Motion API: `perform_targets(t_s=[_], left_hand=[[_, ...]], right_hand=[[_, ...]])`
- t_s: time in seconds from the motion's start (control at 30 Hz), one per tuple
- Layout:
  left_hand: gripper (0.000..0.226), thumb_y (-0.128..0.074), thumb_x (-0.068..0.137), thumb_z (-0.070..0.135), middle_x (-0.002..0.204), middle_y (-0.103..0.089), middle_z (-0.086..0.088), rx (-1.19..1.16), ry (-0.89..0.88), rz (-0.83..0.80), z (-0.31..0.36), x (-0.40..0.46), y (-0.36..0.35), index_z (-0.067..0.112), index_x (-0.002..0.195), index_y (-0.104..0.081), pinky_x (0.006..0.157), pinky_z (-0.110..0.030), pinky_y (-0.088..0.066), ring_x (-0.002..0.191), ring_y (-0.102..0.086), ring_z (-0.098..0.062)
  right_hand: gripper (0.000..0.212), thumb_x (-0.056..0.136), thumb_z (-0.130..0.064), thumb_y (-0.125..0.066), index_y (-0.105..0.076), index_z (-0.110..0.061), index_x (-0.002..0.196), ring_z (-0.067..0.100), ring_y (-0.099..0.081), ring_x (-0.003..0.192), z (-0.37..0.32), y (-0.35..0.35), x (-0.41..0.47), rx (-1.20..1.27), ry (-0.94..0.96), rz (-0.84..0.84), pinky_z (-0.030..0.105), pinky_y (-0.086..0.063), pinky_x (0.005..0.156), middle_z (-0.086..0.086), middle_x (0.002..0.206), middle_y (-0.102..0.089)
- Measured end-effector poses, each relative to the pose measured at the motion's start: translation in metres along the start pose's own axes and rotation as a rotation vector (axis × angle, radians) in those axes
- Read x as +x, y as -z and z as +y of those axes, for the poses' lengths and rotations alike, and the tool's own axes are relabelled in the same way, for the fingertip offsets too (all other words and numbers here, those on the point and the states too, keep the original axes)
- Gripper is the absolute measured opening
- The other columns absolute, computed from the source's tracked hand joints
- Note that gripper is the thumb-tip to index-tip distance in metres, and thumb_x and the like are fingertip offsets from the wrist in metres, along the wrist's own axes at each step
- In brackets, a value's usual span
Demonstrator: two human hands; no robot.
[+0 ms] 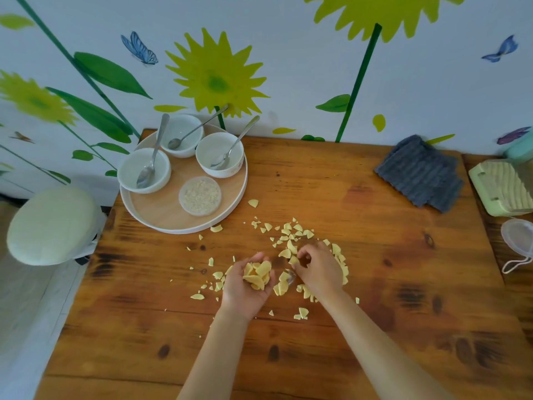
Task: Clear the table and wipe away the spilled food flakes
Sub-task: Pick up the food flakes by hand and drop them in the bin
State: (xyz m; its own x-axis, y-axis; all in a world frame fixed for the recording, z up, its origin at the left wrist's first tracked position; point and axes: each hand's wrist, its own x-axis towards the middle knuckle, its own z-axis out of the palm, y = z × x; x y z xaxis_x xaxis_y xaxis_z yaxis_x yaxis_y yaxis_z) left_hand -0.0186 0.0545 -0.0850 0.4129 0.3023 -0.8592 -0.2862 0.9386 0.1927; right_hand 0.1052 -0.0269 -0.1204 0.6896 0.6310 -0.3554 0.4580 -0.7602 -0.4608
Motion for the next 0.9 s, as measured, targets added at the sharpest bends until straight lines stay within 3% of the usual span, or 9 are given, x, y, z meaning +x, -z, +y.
perform_targets(t_s=[0.17,0.27,0.4,0.47,0.57,0.63,0.77,0.9], left_hand=[[0.035,-0.034,0.096,0.019,0.094,-0.066,-0.013,-0.021,0.017,-0.035,0.001,0.0,0.001,0.003,0.096,-0.064,0.073,-0.035,-0.054,0.087,-0.061,-0.023],[0.035,-0.033,0.097,0.018,0.095,-0.065,-0.013,-0.025,0.019,-0.038,0.002,0.002,0.002,0.004,0.097,-0.064,0.082,-0.038,-0.048,0.089,-0.06,-0.023],[0.036,-0.031,0.097,0.02,0.099,-0.063,-0.015,-0.043,0.044,-0.036,0.0,0.006,0.002,0.004,0.098,-0.064,0.08,-0.041,-0.048,0.092,-0.059,-0.027],[0.036,-0.031,0.098,0.02,0.096,-0.063,-0.016,-0.056,0.06,-0.035,-0.002,0.005,0.0,0.004,0.096,-0.063,0.079,-0.041,-0.049,0.09,-0.06,-0.028],[0.036,-0.033,0.098,0.02,0.083,-0.065,-0.013,-0.063,0.059,-0.018,-0.003,0.003,-0.001,0.004,0.089,-0.064,0.073,-0.036,-0.051,0.082,-0.06,-0.023],[0.036,-0.035,0.097,0.02,0.082,-0.065,-0.012,-0.073,0.05,-0.001,-0.001,0.002,0.0,0.004,0.085,-0.065,0.063,-0.031,-0.056,0.08,-0.06,-0.021],[0.034,-0.036,0.096,0.019,0.084,-0.062,-0.011,-0.089,0.028,0.03,0.006,0.0,0.003,0.004,0.084,-0.065,0.055,-0.029,-0.057,0.078,-0.059,-0.02],[0.035,-0.035,0.096,0.018,0.086,-0.063,-0.011,-0.081,0.003,0.055,0.013,-0.002,0.005,0.005,0.085,-0.066,0.059,-0.029,-0.056,0.08,-0.06,-0.02]], right_hand=[[0.009,0.081,-0.026,-0.067,-0.061,-0.021,0.084,0.009,-0.052,0.078,0.002,-0.003,0.001,0.04,0.033,0.004,0.022,-0.04,0.059,-0.011,0.091,-0.048],[0.017,0.077,-0.019,-0.071,-0.056,-0.023,0.07,0.007,-0.049,0.069,0.004,0.003,-0.001,0.289,0.072,-0.025,0.021,-0.038,0.061,-0.008,0.078,-0.052],[0.012,0.077,-0.015,-0.07,-0.061,-0.022,0.074,0.008,-0.056,0.063,-0.017,0.027,-0.015,0.591,0.169,-0.32,0.022,-0.048,0.061,-0.008,0.071,-0.06],[0.012,0.08,-0.01,-0.065,-0.062,-0.021,0.08,0.006,-0.053,0.062,-0.024,0.03,-0.016,0.563,0.236,-0.359,0.023,-0.048,0.059,-0.01,0.074,-0.06],[0.012,0.086,-0.01,-0.057,-0.062,-0.02,0.087,0.014,-0.058,0.068,-0.018,0.021,-0.001,0.41,0.164,-0.061,0.027,-0.05,0.065,-0.011,0.085,-0.061],[0.005,0.088,-0.018,-0.057,-0.061,-0.02,0.091,0.013,-0.057,0.071,-0.013,0.014,0.012,0.27,0.071,0.042,0.024,-0.047,0.063,-0.007,0.09,-0.063],[0.011,0.088,-0.024,-0.056,-0.063,-0.019,0.096,0.013,-0.059,0.078,-0.015,0.002,0.026,0.009,0.012,-0.012,0.027,-0.046,0.061,-0.003,0.098,-0.063],[0.013,0.087,-0.018,-0.054,-0.064,-0.018,0.096,0.014,-0.059,0.076,-0.019,0.001,0.026,0.033,-0.039,-0.039,0.028,-0.047,0.062,-0.003,0.096,-0.064]])
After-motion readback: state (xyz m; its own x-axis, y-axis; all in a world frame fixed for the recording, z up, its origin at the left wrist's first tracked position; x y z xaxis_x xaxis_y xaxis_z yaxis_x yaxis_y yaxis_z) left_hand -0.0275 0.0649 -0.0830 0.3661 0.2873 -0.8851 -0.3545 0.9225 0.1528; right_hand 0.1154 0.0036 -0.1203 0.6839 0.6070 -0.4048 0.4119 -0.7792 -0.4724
